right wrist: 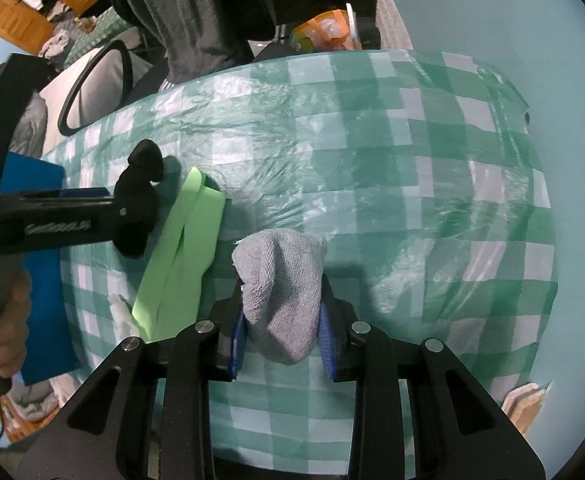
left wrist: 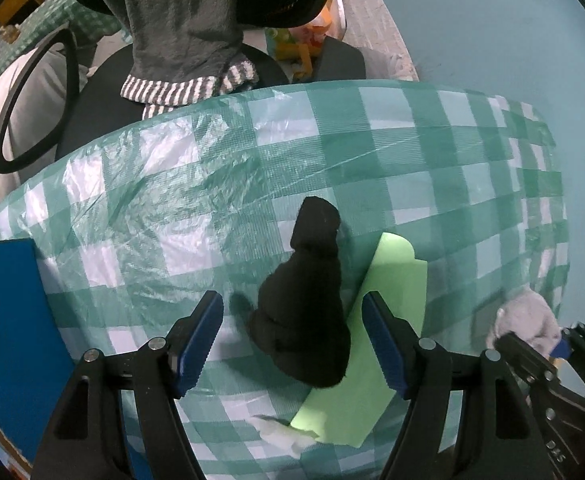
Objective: Organize soft objects
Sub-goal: 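Close the right gripper on the grey sock while the left grasps the black sock, then lift and carry the black sock in the left gripper while the right carries the grey sock to the box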
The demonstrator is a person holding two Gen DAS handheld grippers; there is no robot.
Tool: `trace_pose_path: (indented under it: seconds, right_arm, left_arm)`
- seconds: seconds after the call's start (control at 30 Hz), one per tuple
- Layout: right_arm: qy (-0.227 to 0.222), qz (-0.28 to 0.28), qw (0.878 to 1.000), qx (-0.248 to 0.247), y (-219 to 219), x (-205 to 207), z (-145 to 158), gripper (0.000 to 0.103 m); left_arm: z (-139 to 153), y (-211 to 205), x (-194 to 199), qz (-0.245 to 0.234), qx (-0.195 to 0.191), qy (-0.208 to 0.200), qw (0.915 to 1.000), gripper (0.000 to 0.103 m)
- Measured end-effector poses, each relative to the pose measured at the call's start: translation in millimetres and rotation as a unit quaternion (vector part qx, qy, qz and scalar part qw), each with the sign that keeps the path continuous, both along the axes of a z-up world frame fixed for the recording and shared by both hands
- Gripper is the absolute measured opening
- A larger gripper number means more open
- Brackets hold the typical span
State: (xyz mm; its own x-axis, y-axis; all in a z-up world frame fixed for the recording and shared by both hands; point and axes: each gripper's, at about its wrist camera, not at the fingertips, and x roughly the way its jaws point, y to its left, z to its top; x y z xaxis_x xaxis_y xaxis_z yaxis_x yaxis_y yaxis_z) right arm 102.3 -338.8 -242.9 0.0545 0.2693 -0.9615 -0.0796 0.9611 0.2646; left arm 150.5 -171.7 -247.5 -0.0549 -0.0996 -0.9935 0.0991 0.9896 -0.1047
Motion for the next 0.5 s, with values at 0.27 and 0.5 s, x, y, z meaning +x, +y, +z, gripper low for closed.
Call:
trace_pose_path:
  seconds: [0.27,0.5]
  right_arm:
    - [-0.005,0.009,1.000,0.003,-5,1,3,0.029]
    - [-0.016,0.026,1.000,0.000,-2,4,9,0.029]
  left_arm:
    - [-8,2,-3,0.002,0.006,0.003,1.0000,0.044]
    - [5,5,-11,-0.002,0.023,-0.018,0.9996,0.042]
